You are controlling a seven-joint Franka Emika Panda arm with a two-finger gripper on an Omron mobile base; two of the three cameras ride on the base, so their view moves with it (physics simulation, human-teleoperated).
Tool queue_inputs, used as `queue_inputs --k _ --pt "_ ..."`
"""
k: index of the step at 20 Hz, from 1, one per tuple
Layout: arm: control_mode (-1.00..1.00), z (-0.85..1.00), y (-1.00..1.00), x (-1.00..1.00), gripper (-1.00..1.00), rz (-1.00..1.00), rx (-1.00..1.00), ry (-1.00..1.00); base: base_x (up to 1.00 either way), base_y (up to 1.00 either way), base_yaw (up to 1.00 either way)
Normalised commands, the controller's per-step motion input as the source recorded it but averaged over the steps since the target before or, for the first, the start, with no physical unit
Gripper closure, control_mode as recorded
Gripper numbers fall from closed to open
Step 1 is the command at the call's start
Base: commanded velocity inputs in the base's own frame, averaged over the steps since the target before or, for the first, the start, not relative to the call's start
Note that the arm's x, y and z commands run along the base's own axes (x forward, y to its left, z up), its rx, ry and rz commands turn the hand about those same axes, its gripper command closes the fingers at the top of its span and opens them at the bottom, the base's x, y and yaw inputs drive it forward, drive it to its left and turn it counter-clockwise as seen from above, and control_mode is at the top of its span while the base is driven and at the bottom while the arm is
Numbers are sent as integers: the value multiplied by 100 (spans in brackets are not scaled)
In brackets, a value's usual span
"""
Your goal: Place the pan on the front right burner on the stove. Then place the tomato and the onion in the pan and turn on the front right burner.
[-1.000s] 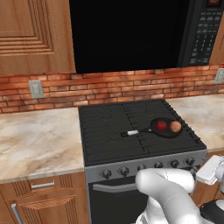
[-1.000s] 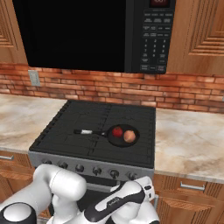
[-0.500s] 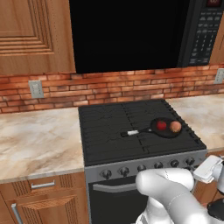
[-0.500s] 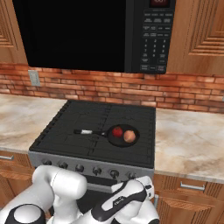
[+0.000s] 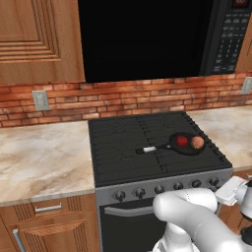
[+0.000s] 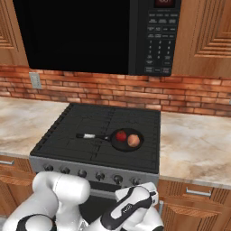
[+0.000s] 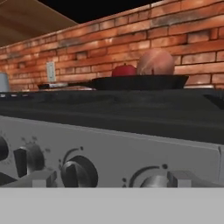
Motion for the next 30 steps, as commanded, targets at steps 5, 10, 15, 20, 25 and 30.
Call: queue_inputs --k 5,10,15,20,25,30 --pt "-100 -15 0 13 -100 0 5 0 0 0 0" --pt "-100 -16 0 8 -100 0 4 0 0 0 0" --pt "-100 -17 -2 5 -100 -1 4 0 0 0 0" --pt "-100 -16 -1 1 -100 -2 3 0 0 0 0" --pt "-100 -17 0 -3 -100 -3 2 0 0 0 0" --pt "-100 -12 0 -8 -100 -4 2 0 0 0 0"
